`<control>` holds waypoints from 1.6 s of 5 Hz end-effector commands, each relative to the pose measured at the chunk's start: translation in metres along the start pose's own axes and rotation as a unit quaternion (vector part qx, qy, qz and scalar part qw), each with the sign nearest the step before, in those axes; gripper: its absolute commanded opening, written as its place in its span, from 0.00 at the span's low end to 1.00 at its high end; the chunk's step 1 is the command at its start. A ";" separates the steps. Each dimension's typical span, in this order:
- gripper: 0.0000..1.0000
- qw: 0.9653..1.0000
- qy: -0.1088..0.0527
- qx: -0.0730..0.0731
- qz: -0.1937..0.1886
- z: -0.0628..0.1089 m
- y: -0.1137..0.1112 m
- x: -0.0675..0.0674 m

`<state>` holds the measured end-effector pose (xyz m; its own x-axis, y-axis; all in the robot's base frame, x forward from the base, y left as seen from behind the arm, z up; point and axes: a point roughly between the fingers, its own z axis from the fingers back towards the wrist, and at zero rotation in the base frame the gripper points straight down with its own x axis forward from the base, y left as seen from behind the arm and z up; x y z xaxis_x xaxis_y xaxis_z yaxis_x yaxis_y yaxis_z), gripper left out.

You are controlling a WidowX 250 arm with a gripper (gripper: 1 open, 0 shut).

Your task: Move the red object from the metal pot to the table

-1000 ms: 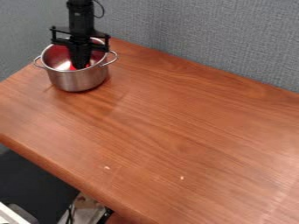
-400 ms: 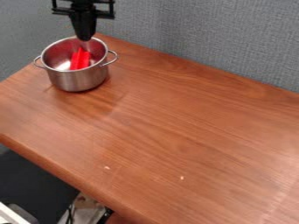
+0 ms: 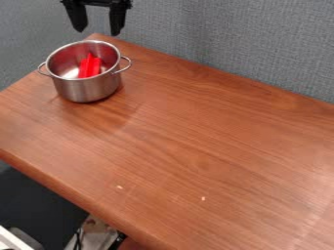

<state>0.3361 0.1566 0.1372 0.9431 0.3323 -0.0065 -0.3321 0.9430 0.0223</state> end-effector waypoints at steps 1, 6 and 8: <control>1.00 1.000 -0.024 0.014 0.001 0.013 0.005 0.001; 1.00 0.998 0.014 0.066 0.010 -0.036 0.032 0.004; 1.00 0.996 0.023 0.080 0.024 -0.056 0.037 0.006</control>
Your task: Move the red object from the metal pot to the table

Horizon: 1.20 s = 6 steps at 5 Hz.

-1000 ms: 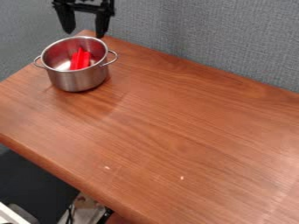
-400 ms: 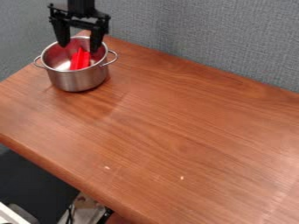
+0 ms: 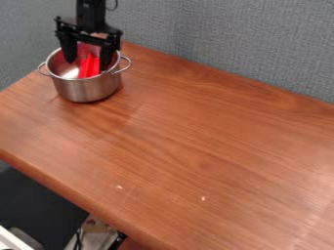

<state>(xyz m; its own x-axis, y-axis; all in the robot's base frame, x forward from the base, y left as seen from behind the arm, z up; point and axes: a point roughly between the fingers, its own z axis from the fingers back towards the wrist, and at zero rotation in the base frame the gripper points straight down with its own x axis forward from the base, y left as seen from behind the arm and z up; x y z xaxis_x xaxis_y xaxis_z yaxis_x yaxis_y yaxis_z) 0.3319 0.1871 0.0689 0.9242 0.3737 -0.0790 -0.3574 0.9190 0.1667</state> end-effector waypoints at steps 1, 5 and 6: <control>1.00 1.000 -0.010 0.012 0.012 0.004 0.011 0.001; 1.00 1.000 0.004 0.005 0.027 -0.010 0.013 0.010; 1.00 1.000 0.005 0.002 0.028 -0.010 0.015 0.011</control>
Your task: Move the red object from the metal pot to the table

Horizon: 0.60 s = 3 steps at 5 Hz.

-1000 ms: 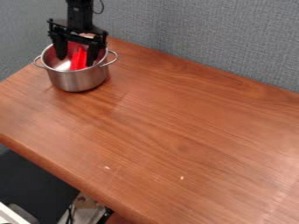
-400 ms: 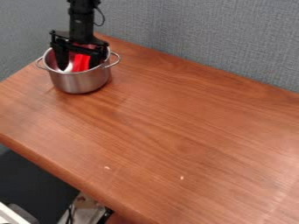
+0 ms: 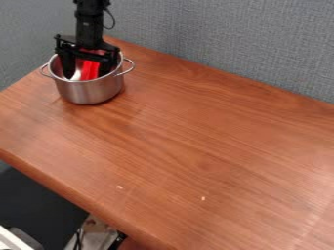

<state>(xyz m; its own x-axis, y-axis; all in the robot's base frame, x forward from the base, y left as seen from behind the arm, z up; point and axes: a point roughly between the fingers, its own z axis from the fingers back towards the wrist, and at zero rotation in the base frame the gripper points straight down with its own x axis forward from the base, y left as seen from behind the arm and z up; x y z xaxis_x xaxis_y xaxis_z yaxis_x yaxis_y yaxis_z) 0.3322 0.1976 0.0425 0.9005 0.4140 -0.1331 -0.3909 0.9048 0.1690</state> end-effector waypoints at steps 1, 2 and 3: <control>1.00 1.000 -0.025 -0.001 0.011 0.017 0.010 0.005; 1.00 1.000 -0.024 -0.003 0.012 0.016 0.010 0.005; 1.00 1.000 -0.024 -0.006 0.012 0.017 0.011 0.005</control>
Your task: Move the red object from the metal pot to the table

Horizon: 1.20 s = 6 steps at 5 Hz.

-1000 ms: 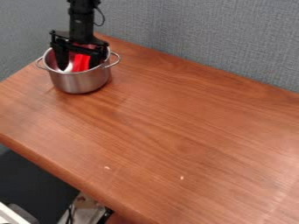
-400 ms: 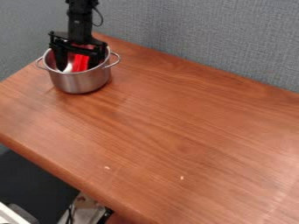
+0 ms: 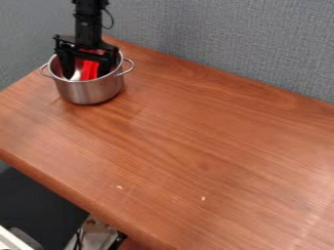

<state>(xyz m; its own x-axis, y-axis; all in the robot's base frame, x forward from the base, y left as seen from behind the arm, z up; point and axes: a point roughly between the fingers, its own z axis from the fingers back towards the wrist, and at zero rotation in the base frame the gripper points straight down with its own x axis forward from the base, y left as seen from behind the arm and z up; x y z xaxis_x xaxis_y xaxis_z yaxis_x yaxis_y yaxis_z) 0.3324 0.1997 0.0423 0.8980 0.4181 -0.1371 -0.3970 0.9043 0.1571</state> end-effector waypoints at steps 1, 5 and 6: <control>1.00 1.000 -0.026 -0.001 0.009 0.017 0.009 0.005; 1.00 1.000 -0.027 -0.005 0.009 0.015 0.009 0.007; 1.00 1.000 -0.028 -0.006 0.008 0.015 0.009 0.007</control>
<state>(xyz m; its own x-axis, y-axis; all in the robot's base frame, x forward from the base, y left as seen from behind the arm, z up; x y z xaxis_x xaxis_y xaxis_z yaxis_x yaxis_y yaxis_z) 0.3334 0.2019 0.0413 0.8986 0.4173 -0.1356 -0.3991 0.9057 0.1428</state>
